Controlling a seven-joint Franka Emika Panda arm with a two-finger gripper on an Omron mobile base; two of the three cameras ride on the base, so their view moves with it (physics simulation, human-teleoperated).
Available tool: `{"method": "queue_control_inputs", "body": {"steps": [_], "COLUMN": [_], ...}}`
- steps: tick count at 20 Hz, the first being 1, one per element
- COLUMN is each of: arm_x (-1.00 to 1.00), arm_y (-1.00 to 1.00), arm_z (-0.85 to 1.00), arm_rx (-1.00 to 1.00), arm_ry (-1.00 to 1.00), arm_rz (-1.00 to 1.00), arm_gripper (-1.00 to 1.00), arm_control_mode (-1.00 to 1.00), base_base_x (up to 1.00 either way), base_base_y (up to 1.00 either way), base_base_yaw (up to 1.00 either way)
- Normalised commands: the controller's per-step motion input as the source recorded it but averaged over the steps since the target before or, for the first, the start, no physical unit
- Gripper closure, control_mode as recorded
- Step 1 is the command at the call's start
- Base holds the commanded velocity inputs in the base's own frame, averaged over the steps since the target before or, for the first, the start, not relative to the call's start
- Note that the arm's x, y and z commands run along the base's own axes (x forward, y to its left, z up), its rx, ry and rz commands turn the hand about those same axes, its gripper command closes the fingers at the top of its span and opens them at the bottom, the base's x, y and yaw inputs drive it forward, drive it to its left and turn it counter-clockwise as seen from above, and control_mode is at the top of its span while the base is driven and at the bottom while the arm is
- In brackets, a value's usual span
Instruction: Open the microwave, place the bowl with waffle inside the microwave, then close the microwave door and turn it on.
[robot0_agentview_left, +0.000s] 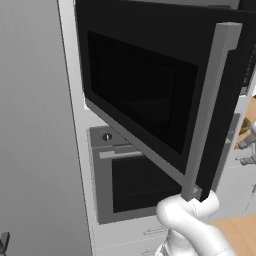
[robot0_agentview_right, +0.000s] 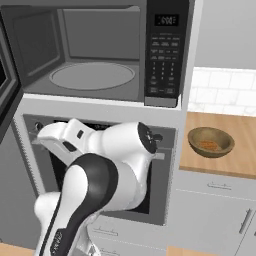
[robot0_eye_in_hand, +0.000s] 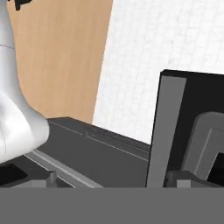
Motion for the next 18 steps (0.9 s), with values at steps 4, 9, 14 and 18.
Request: {"method": "queue_control_inputs", "body": {"steps": [4, 9, 14, 18], "arm_x": [0.84, 0.85, 0.2, 0.29], "arm_y": [-1.0, -1.0, -1.0, -1.0], "arm_z": [-0.28, -0.33, -0.53, -0.58], "arm_rx": [0.0, -0.04, -0.14, -0.08], "arm_ry": [0.16, 0.15, 0.07, 0.11], "arm_rz": [-0.28, -0.31, -0.3, -0.32], "arm_gripper": [-1.0, -1.0, -1.0, -1.0], "arm_control_mode": [-1.0, -1.0, -1.0, -1.0], "base_base_x": [0.0, 0.0, 0.0, 0.0], "base_base_y": [0.0, 0.0, 0.0, 0.0], "base_base_yaw": [0.0, 0.0, 0.0, 0.0]}}
